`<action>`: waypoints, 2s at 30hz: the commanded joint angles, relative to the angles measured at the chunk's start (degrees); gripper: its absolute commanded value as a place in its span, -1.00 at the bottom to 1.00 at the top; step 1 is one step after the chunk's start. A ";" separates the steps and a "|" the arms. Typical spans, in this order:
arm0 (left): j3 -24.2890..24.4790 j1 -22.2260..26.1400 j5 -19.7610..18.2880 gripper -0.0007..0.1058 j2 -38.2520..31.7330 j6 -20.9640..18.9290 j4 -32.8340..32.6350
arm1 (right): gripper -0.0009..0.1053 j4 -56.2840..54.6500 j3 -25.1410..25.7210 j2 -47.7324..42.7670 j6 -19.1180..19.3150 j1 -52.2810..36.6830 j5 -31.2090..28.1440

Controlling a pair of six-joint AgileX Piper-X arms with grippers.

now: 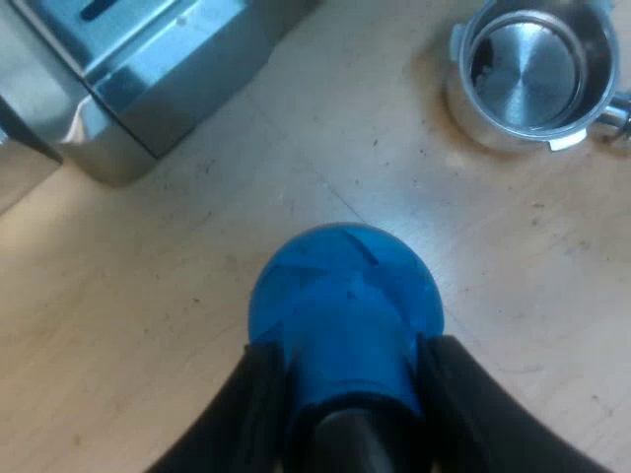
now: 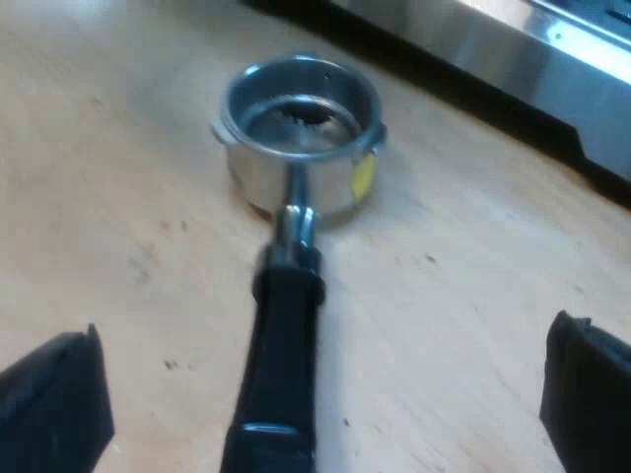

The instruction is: Grind coffee beans and then tamp

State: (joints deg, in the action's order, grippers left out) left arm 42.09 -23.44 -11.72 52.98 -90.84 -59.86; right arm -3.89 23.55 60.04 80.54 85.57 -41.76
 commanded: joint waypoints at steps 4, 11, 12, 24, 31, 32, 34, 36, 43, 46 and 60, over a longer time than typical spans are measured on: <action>3.11 -8.25 0.39 -0.98 -0.48 0.30 1.87 | 0.72 8.27 -3.42 -0.46 5.86 -0.24 -0.41; 6.30 -16.29 0.45 -0.98 -0.36 -0.23 6.37 | 0.72 9.74 -3.42 -0.46 7.27 -0.24 4.20; 6.30 -16.50 0.31 -0.98 -0.36 -0.23 6.37 | 0.72 9.74 -3.42 -0.46 7.17 -0.24 4.22; 6.42 -21.04 0.54 -0.98 7.73 -0.23 7.91 | 0.72 13.14 -3.42 -0.46 6.63 -0.24 0.67; 6.42 -21.04 1.18 -0.98 12.74 -0.23 11.01 | 0.72 13.14 -3.42 -0.46 6.65 -0.24 0.67; 6.42 -21.04 1.18 -0.98 13.62 -0.23 11.32 | 0.72 13.14 -3.42 -0.46 6.65 -0.24 0.67; 6.42 -21.04 1.18 -0.98 14.91 -0.11 11.91 | 0.72 13.14 -3.42 -0.46 6.65 -0.24 0.67; 6.42 -21.04 1.64 -0.98 15.92 -0.12 12.66 | 0.72 13.14 -3.42 -0.46 6.65 -0.24 0.67; 6.42 -21.04 2.95 -0.98 18.81 -0.12 16.04 | 0.72 13.14 -3.42 -0.46 6.65 -0.24 0.67; 6.42 -21.04 2.95 -0.98 20.33 -0.12 16.03 | 0.72 13.14 -3.42 -0.46 6.65 -0.24 0.67; 6.42 -21.04 3.30 -0.98 26.15 -0.12 17.01 | 0.72 13.14 -3.42 -0.46 6.65 -0.24 0.67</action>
State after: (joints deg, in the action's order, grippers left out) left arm 47.98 -44.05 -8.93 79.16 -90.84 -43.18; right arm 8.81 20.26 59.90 87.24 85.57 -40.40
